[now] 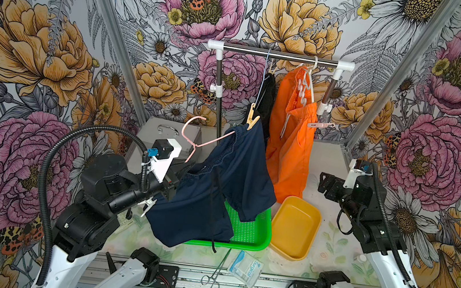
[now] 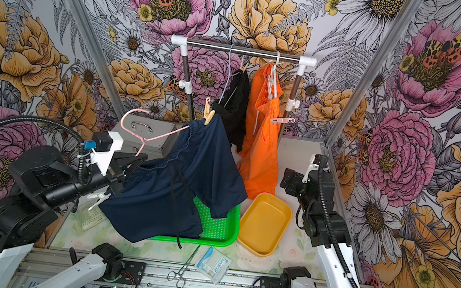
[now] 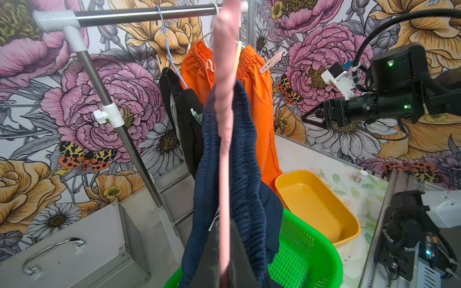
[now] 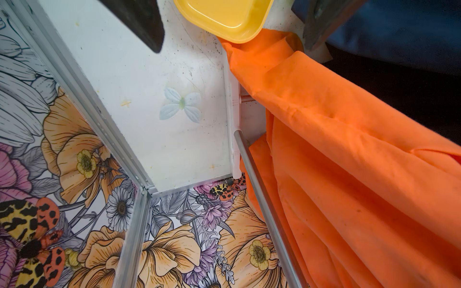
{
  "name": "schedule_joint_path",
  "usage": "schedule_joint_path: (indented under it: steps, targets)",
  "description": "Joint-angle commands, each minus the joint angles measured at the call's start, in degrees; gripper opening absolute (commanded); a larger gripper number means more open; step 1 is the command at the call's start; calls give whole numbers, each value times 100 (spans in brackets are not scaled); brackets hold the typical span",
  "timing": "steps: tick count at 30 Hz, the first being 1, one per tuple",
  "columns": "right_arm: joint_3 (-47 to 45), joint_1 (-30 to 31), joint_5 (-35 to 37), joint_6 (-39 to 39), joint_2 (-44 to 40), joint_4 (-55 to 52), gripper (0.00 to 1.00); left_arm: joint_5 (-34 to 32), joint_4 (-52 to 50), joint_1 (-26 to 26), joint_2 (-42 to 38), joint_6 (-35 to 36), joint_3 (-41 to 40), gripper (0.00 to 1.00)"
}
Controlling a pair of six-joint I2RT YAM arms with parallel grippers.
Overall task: Remove the clothespins securing shorts to the hanger
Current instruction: Adjust the shorts in the basket, then remove the clothespin from the hanger.
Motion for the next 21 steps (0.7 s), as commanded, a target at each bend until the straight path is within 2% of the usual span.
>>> schedule_joint_path:
  steps: [1,8,16,21]
  targets:
    - [223,38,2,39,106,15,89,-246,438,70,-380,88,-21,0]
    - [330,84,-70,57,252,33,89,85,-199,67,-398,302,170,0]
    - [227,105,-45,57,171,24,89,356,-1103,73,47,683,715,0]
    - [138,105,-8,49,117,23,89,812,-1395,81,-33,1100,906,0]
